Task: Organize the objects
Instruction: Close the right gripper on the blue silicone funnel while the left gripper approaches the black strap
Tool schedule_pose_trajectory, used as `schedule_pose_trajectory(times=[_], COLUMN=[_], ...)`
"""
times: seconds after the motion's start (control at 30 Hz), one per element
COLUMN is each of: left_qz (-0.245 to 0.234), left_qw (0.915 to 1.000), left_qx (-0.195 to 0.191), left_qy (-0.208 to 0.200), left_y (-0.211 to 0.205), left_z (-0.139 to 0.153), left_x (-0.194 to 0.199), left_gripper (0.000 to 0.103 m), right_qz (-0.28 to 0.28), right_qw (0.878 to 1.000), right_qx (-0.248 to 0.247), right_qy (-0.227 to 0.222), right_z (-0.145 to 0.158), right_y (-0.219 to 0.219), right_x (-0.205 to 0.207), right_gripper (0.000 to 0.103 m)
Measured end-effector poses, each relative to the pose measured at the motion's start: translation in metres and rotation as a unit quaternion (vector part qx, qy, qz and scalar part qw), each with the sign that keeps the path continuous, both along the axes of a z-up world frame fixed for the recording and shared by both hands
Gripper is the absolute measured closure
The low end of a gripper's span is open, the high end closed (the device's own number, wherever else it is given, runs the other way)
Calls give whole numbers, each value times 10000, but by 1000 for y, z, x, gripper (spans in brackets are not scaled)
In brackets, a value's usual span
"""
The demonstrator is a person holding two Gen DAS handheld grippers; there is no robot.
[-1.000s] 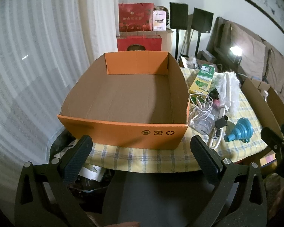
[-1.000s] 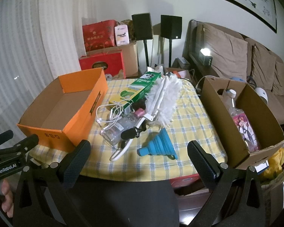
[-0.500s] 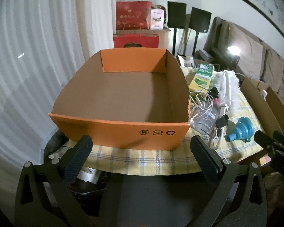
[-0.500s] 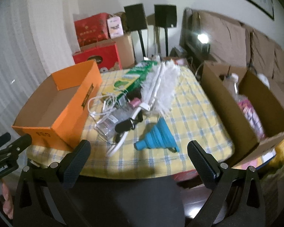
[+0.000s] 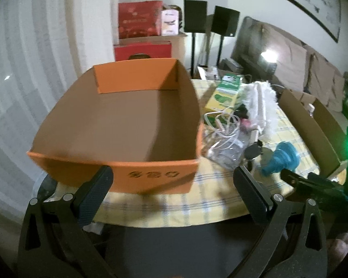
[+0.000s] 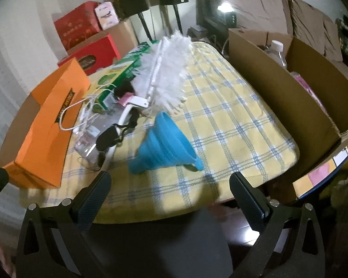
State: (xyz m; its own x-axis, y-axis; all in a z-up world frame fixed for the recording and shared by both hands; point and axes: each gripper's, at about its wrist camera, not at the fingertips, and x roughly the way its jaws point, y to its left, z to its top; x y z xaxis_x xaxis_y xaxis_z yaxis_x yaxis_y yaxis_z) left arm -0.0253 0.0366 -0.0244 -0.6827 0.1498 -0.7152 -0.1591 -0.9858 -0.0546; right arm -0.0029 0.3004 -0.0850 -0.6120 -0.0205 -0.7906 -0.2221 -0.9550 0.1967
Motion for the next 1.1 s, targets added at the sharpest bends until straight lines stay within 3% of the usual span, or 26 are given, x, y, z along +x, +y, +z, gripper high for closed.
schedule_pose_trajectory(times=[0.3, 0.4, 0.53, 0.7, 0.83, 1.0, 1.1], left_qz=[-592, -737, -887, -1095, -1242, -1412, -1500], left_qw=[9981, 9970, 9959, 9934, 9914, 9891, 9874], left_qx=[134, 175, 114, 234, 247, 180, 131], left_qy=[-47, -139, -166, -233, -315, -379, -491], left_y=[35, 46, 62, 75, 86, 97, 102], left_z=[6, 6, 11, 16, 15, 10, 5], left_x=[-25, -36, -49, -62, -71, -79, -81], left_gripper=[0, 0, 0, 0, 0, 0, 0], right_qz=[-98, -43, -10, 51, -64, -27, 156], right_qw=[9999, 10000, 9999, 9995, 9961, 9964, 9981], right_qx=[-63, -87, -154, -304, -877, -848, -590], right_qy=[44, 4, -16, 13, -9, 41, 38], right_z=[-5, -7, -11, -13, -18, -12, -12], right_y=[9, 11, 15, 18, 27, 23, 17], right_x=[-12, -18, -25, -29, -28, -27, -33], right_gripper=[0, 12, 18, 18, 18, 18, 37])
